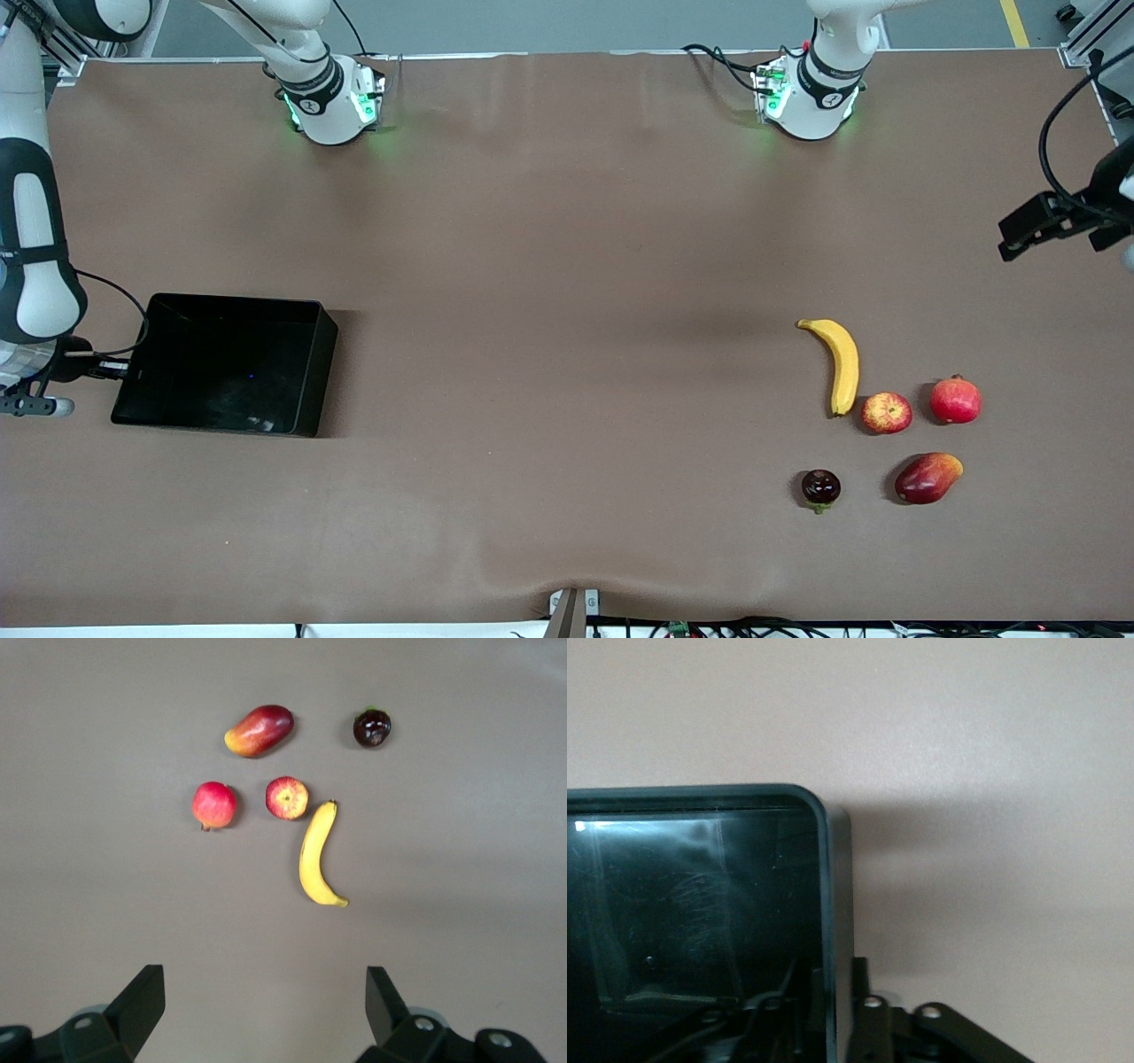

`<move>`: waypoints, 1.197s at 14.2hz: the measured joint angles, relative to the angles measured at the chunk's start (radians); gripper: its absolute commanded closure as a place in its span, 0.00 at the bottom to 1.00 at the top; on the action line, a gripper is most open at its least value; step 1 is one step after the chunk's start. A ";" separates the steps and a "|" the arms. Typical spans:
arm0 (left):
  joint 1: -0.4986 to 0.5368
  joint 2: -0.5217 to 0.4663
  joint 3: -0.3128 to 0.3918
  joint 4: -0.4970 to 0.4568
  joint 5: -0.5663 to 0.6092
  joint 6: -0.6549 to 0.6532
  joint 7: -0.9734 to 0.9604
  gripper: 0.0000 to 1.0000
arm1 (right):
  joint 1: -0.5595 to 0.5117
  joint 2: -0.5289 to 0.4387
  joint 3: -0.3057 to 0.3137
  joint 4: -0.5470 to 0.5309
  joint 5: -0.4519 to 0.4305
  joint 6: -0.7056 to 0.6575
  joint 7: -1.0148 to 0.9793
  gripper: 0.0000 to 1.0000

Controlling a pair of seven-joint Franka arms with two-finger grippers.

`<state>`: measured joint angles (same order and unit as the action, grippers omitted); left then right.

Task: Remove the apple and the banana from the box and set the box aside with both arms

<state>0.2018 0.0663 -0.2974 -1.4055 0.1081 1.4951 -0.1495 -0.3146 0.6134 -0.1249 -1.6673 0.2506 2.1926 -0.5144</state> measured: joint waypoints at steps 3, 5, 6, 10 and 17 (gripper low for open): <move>-0.119 -0.061 0.133 -0.077 -0.006 -0.002 0.005 0.00 | 0.006 -0.025 0.014 0.057 0.000 -0.028 -0.037 0.00; -0.156 -0.092 0.180 -0.118 -0.010 -0.002 0.013 0.00 | 0.047 -0.100 0.022 0.097 -0.001 -0.112 -0.038 0.00; -0.158 -0.104 0.183 -0.132 -0.012 -0.002 0.014 0.00 | 0.080 -0.153 0.023 0.105 -0.001 -0.163 -0.016 0.00; -0.160 -0.137 0.184 -0.161 -0.018 -0.001 0.015 0.00 | 0.213 -0.344 0.028 0.101 -0.104 -0.353 0.225 0.00; -0.160 -0.141 0.187 -0.172 -0.054 0.001 0.045 0.00 | 0.327 -0.587 0.058 0.089 -0.206 -0.668 0.479 0.00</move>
<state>0.0415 -0.0747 -0.1108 -1.5777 0.0542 1.4960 -0.1048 0.0121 0.0262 -0.0668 -1.5779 0.0447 1.5249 -0.0356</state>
